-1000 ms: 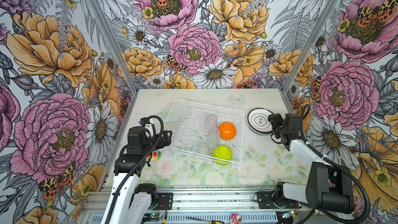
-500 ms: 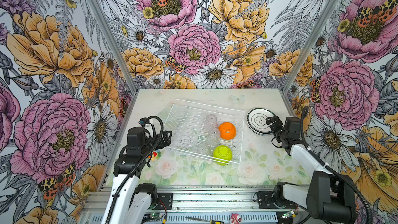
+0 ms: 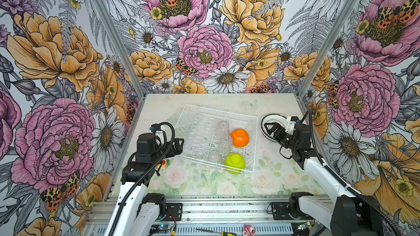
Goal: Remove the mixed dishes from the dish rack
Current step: 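Swing the right gripper back toward the rack while the left gripper reaches over the glasses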
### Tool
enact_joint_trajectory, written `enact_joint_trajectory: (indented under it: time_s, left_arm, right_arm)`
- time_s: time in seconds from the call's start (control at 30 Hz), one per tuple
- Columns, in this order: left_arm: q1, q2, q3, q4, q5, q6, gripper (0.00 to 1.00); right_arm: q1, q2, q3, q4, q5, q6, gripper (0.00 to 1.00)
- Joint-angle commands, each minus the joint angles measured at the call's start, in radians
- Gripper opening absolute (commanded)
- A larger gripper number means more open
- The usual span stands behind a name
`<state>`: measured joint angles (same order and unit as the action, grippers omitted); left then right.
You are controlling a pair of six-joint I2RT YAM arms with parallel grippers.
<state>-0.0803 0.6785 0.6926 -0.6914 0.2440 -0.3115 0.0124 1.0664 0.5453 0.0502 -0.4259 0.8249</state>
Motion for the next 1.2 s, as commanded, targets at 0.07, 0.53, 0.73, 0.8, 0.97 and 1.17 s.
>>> enact_joint_trajectory:
  time_s: [0.07, 0.53, 0.73, 0.8, 0.97, 1.17]
  left_arm:
    - [-0.058, 0.015, 0.041, -0.025, -0.036, -0.024, 0.99]
    - [-0.515, 0.162, 0.167, -0.050, -0.242, -0.159, 0.99]
    - [-0.612, 0.344, 0.276, -0.074, -0.296, -0.111, 0.99]
    - [-0.626, 0.393, 0.308, -0.077, -0.293, -0.101, 0.99]
    - [-0.668, 0.483, 0.372, -0.077, -0.340, -0.088, 0.99]
    - [-0.704, 0.647, 0.462, -0.076, -0.366, -0.071, 0.99]
  right_arm:
    - [0.054, -0.083, -0.041, 0.069, -0.097, -0.017, 0.99]
    - [0.149, -0.259, -0.141, 0.080, -0.117, -0.039, 0.99]
    - [0.156, -0.285, -0.161, 0.090, -0.093, -0.029, 0.99]
    - [0.161, -0.306, -0.171, 0.094, -0.087, -0.022, 0.99]
    - [0.177, -0.358, -0.200, 0.097, -0.074, -0.011, 0.99]
    - [0.187, -0.388, -0.218, 0.105, -0.076, 0.000, 0.99]
